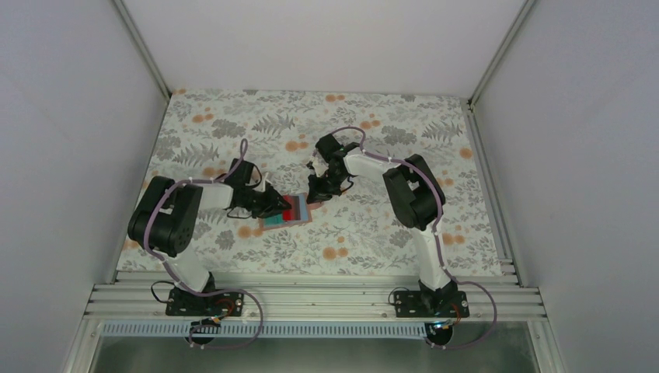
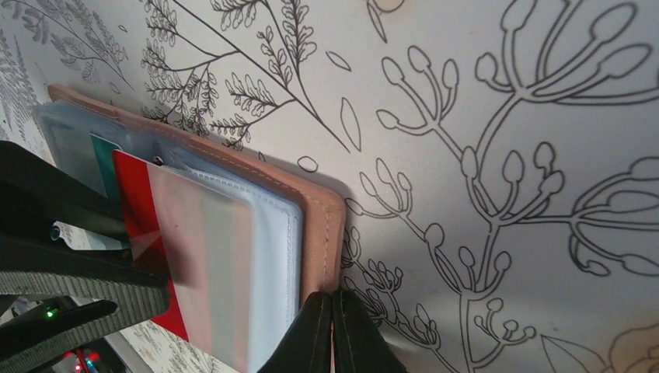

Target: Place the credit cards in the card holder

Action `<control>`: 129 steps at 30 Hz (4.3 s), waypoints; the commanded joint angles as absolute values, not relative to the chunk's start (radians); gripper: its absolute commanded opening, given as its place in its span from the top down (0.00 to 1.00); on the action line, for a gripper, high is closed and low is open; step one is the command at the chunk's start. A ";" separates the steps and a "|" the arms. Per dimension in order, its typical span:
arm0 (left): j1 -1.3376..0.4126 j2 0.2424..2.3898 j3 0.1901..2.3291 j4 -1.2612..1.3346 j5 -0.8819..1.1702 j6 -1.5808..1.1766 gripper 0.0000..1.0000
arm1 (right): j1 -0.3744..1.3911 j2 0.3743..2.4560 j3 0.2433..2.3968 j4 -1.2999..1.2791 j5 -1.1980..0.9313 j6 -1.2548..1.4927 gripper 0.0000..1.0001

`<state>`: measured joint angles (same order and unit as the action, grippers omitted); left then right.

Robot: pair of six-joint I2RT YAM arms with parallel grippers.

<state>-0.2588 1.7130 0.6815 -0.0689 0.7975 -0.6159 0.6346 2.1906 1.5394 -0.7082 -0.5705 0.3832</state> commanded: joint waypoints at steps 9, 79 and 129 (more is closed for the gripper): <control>-0.347 1.748 0.847 -0.348 0.626 -0.545 0.67 | 0.657 2.267 1.496 -0.742 -0.481 0.407 0.96; -0.498 1.686 1.220 -0.902 0.353 -0.526 0.05 | 0.675 2.172 1.403 -0.651 -0.609 0.394 0.94; -0.227 1.551 0.781 -0.655 0.510 -0.341 0.09 | 0.690 2.132 1.456 -0.690 -0.646 0.340 0.74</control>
<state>-0.2291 1.5337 0.7990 -0.6983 0.4675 -0.3515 0.6754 2.1040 1.4239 -0.7048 -0.6186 0.3458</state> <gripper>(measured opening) 0.910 0.262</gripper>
